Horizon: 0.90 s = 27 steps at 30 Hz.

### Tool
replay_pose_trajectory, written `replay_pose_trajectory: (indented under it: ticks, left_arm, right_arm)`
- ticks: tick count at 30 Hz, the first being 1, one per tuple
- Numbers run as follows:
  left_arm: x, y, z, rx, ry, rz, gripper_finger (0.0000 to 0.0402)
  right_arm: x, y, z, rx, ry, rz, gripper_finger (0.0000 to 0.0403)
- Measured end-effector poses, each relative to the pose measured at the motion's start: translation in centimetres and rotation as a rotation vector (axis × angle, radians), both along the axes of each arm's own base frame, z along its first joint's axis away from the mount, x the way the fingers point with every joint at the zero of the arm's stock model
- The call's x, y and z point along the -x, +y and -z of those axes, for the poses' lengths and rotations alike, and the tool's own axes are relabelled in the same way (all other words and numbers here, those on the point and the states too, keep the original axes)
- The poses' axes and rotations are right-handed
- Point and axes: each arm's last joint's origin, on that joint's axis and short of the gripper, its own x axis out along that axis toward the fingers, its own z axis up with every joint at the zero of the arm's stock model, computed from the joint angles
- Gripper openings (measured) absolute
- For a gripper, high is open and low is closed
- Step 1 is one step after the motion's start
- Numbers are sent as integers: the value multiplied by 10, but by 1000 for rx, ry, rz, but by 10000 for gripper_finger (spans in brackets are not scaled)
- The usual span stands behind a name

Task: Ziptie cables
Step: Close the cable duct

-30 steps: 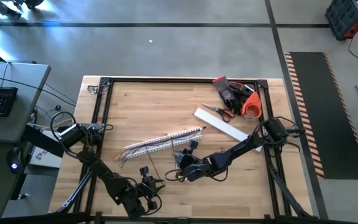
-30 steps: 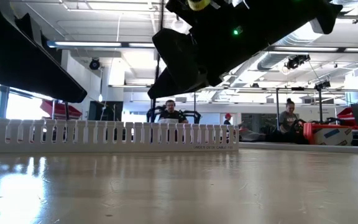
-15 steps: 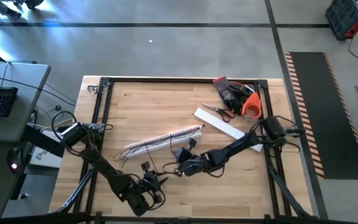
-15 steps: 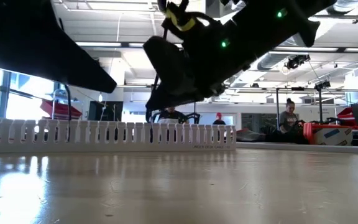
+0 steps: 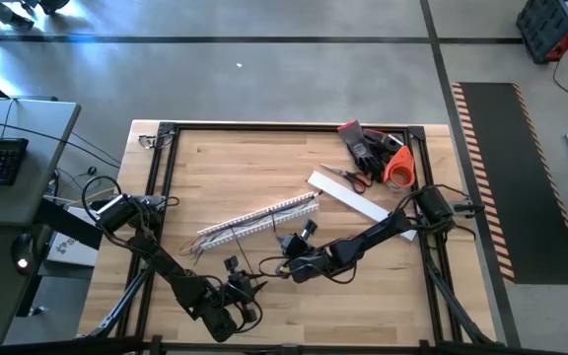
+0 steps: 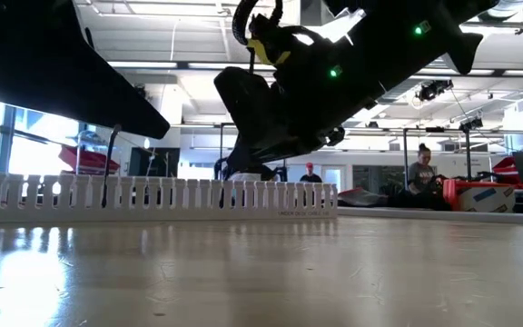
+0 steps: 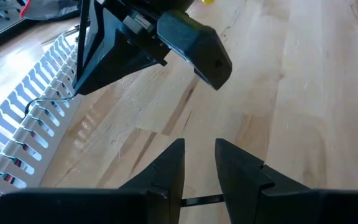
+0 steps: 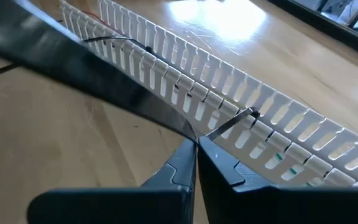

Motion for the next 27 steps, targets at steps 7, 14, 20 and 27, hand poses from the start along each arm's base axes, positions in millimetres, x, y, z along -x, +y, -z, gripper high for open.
replay_pose_trajectory:
  ticks: [7,14,20,27]
  left_arm:
    - [0,0,0,1,0,0,71]
    - [0,0,0,1,1,1,71]
    - [0,0,0,2,1,1,71]
    - [0,0,0,2,0,1,71]
  right_arm:
    - [-4,4,-4,93,40,-147,0]
    - [-3,-1,0,82,96,-152,0]
    - [-1,-3,3,61,119,-138,0]
    - [0,-5,5,23,146,-159,0]
